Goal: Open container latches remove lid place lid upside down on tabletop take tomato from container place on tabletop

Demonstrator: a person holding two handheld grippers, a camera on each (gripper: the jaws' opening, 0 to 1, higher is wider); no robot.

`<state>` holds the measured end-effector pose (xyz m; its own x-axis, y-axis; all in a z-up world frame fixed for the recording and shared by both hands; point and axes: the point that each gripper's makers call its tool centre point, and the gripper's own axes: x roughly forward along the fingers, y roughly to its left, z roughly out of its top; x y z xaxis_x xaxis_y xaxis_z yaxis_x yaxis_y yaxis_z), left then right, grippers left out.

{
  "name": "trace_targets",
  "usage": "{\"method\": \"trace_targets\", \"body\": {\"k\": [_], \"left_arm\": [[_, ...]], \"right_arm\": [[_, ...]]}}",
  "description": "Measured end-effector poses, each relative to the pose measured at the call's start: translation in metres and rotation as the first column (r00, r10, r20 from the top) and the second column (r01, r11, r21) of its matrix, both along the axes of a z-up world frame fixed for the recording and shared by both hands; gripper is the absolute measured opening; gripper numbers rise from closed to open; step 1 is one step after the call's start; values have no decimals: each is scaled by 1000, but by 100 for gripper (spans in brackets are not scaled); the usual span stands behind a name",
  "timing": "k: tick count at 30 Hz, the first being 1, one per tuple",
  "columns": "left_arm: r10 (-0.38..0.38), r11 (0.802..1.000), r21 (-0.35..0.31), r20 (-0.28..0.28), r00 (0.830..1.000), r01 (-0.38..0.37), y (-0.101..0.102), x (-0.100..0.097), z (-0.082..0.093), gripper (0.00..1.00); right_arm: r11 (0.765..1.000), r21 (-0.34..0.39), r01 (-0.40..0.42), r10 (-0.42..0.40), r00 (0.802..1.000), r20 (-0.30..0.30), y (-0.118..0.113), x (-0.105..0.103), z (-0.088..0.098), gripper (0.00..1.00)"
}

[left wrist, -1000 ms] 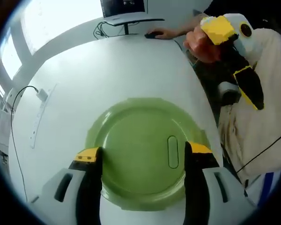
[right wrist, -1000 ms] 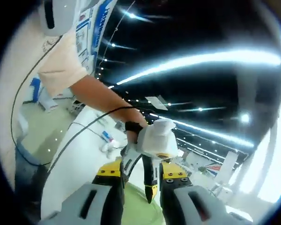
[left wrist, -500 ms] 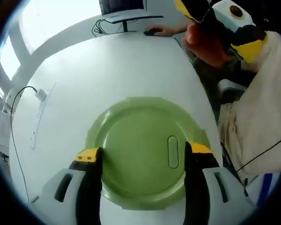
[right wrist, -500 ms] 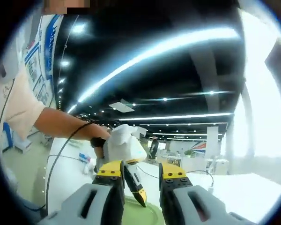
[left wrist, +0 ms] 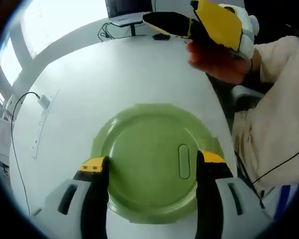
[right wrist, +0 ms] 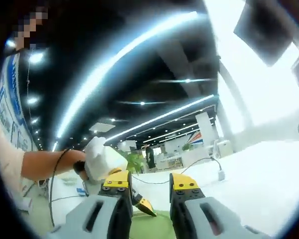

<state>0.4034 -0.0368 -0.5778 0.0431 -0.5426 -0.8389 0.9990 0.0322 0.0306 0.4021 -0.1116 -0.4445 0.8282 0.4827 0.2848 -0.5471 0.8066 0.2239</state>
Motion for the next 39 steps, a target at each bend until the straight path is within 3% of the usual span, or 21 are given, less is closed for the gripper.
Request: {"method": "trace_targets", "body": {"k": [8, 12, 19, 24, 27, 30, 32, 38, 39], "left_arm": [[2, 1000, -9, 1, 1000, -2, 0, 0, 0, 63], [3, 1000, -16, 1, 1000, -3, 0, 0, 0, 63], [3, 1000, -2, 0, 1000, -3, 0, 1, 1, 63], [4, 1000, -2, 0, 1000, -4, 0, 1, 0, 63], [5, 1000, -3, 0, 1000, -5, 0, 1, 0, 63], [5, 1000, 4, 0, 1000, -5, 0, 1, 0, 63], [4, 1000, 7, 0, 1000, -4, 0, 2, 0, 63], [4, 1000, 4, 1, 1000, -4, 1, 1, 0, 63], [4, 1000, 4, 1, 1000, -4, 1, 1, 0, 63]], "right_arm": [[996, 65, 61, -58, 997, -48, -15, 5, -5, 24], [986, 142, 93, -76, 989, -125, -27, 11, -16, 24], [935, 323, 144, -48, 957, -287, -37, 17, -43, 24], [914, 372, 164, -31, 941, -338, -36, 16, -56, 24], [877, 442, 187, 2, 919, -394, -36, 15, -65, 24], [866, 457, 204, -3, 915, -403, -37, 14, -70, 24], [830, 508, 231, 28, 892, -451, -35, 13, -78, 24], [772, 565, 291, 63, 850, -523, -35, 14, -99, 25], [753, 581, 309, 71, 840, -539, -36, 14, -103, 25]]}}
